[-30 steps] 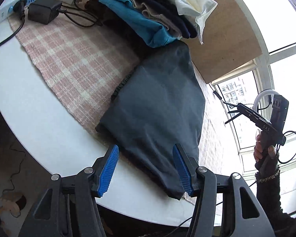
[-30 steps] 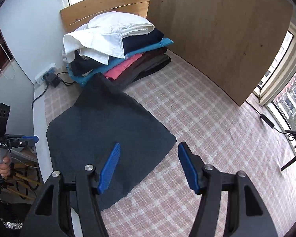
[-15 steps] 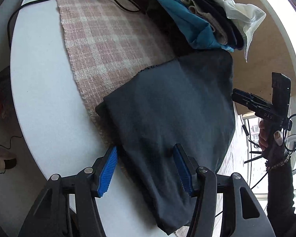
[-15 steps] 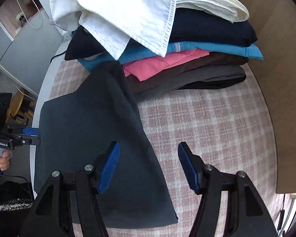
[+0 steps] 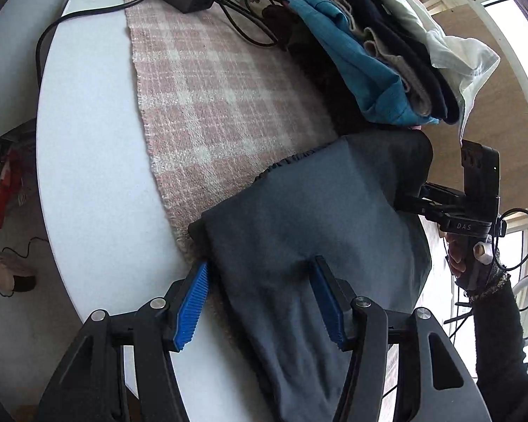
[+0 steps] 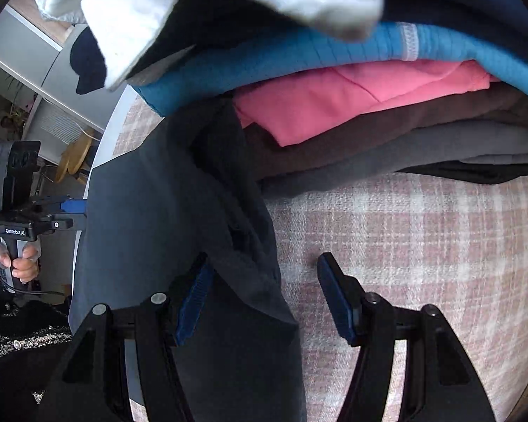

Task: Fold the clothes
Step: 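Grasp the folded trousers bundle with both tools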

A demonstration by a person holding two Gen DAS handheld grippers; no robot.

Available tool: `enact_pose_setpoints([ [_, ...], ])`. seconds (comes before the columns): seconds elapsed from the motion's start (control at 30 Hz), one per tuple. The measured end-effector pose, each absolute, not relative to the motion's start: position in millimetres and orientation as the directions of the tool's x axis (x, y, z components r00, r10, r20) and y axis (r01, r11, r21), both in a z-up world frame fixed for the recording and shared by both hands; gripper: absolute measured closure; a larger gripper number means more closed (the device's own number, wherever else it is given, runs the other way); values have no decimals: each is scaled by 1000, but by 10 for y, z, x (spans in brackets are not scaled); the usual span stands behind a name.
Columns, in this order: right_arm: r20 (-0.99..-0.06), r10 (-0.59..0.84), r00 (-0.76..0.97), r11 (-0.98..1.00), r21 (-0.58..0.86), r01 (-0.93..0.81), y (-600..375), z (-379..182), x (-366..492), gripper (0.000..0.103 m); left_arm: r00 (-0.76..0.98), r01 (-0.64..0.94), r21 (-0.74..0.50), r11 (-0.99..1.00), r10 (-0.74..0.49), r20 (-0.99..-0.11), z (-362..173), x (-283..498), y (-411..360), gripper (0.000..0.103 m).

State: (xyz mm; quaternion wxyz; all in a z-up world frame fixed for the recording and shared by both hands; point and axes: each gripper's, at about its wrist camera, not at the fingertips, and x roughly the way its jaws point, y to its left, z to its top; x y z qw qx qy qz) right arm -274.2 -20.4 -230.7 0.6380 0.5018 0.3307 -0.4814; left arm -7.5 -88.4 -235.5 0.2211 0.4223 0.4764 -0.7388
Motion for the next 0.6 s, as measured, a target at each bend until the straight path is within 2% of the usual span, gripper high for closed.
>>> enact_pose_setpoints([
  [0.07, -899, -300, 319, 61, 316, 947, -193, -2322, -2697, 36, -548, 732, -520, -441, 72, -833, -2358, -94, -887, 47],
  [0.13, -893, -307, 329, 74, 322, 944, -193, -2337, -2678, 34, -555, 724, -527, -445, 78, -828, -2338, -147, -855, 47],
  [0.4, -848, -309, 430, 155, 401, 903, -268, -2362, -2553, 34, -564, 700, -539, -468, 100, -820, -2291, -360, -728, 47],
  [0.6, -853, -312, 419, 186, 377, 907, -381, -2437, -2372, 33, -559, 689, -535, -488, 111, -822, -2336, -556, -650, 47],
])
